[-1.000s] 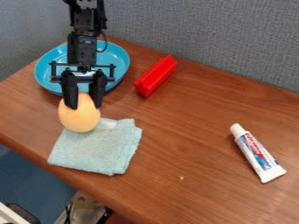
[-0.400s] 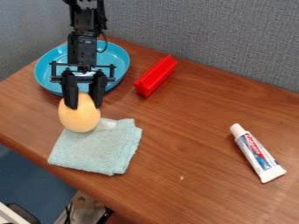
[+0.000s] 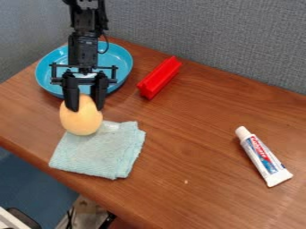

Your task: Put the yellow ball on the blue plate

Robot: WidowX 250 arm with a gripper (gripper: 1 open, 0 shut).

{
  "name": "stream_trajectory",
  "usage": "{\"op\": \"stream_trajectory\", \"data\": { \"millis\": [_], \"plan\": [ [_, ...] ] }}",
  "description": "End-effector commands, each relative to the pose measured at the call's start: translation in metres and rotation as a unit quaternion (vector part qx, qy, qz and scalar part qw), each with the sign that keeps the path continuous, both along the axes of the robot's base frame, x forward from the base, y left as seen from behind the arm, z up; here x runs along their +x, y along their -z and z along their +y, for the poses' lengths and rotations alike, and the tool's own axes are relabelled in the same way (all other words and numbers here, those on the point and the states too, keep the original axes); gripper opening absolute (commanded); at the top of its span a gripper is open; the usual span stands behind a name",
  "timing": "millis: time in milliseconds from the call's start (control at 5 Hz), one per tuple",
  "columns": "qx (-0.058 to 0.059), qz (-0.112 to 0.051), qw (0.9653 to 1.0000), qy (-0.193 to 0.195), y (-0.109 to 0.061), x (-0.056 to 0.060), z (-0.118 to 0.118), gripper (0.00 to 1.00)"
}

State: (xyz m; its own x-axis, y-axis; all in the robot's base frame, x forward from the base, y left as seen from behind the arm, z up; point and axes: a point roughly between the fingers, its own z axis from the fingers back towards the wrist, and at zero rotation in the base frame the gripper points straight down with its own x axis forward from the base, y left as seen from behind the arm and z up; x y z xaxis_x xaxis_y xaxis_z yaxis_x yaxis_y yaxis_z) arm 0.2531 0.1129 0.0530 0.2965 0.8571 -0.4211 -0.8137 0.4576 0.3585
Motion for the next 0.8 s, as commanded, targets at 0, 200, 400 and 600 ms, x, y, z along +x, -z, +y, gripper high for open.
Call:
{"op": "stream_trajectory", "data": {
  "millis": [0,200,400,600],
  "plan": [
    [-0.003,-0.010,0.9999,-0.005,-0.0055,0.0005,0.0049,0.00],
    [-0.005,-0.009,0.9999,-0.005,-0.0061,0.0002,0.0049,0.00],
    [-0.006,-0.008,0.9999,-0.005,-0.0067,-0.0001,0.0048,0.00],
    [-0.008,-0.007,0.9999,-0.005,-0.0074,-0.0004,0.0046,0.00]
  ]
}}
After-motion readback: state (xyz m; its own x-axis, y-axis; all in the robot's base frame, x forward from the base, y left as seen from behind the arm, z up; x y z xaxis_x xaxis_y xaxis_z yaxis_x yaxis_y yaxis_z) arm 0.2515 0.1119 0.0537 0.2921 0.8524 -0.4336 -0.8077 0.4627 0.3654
